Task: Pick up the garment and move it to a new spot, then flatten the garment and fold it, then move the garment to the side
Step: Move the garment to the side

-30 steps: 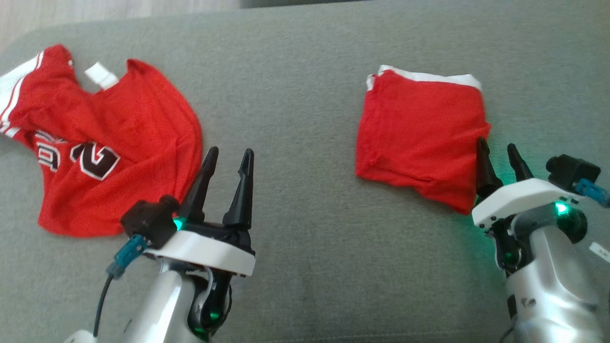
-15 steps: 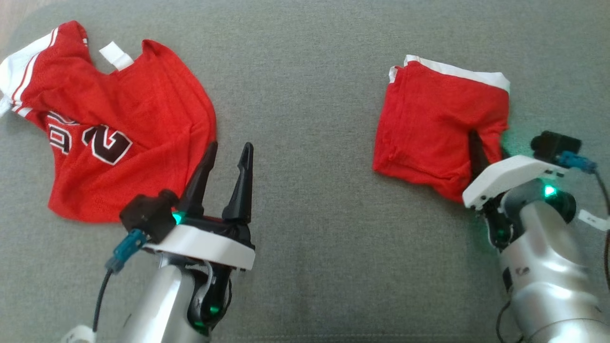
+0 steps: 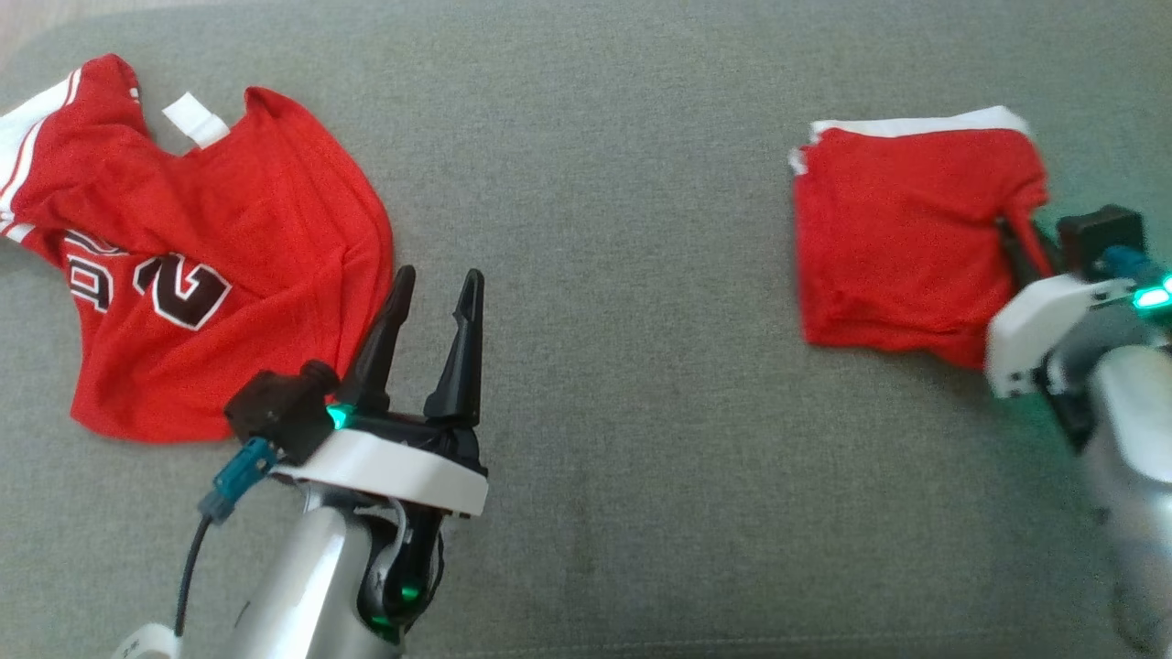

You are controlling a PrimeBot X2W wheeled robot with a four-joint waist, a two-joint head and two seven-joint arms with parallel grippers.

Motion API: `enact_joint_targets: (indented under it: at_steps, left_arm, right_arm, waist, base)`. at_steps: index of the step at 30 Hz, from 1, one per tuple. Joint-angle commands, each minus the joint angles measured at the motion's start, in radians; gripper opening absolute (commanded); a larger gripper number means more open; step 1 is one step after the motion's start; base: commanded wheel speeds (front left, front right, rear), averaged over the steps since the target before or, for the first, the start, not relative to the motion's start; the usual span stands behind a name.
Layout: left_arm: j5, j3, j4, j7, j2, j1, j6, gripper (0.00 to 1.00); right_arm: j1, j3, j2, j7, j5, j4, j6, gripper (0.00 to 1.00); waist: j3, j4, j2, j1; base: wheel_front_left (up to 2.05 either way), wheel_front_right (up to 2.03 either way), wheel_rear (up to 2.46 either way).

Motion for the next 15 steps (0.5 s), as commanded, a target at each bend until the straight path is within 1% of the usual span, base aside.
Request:
enact_joint_targets:
  at_steps: [1,9,12,15]
  left_arm:
    - [-0.005,0.035,-0.035,-0.005,0.005,-0.038,0.0,1.0]
    - [-0.01,0.034,-0.05,-0.005,0.005,-0.055,-0.001,1.0]
    - [-0.011,0.035,-0.054,-0.005,0.005,-0.063,-0.001,1.0]
    - [-0.012,0.038,-0.056,-0.005,0.005,-0.072,-0.002,1.0]
  right_arm:
    - [-0.033,0.033,-0.032,0.005,-0.009,-0.037,-0.001,0.0]
    - [-0.045,0.15,-0.284,0.087,0.0,-0.039,-0.001,0.0]
    - [-0.048,0.161,-0.37,0.1,0.013,-0.029,-0.001,0.0]
    - [-0.051,0.15,-0.435,0.11,0.018,-0.015,-0.001,0.0]
  waist:
    - [0.003,0.001,0.0,0.0]
    - [0.046,0.019,0.0,0.0]
    - [0.068,0.031,0.0,0.0]
    - [0.084,0.04,0.0,0.0]
  base:
    - [0.0,0.0,0.0]
    - [0.0,0.0,0.0]
    - [0.0,0.0,0.0]
    - [0.0,0.0,0.0]
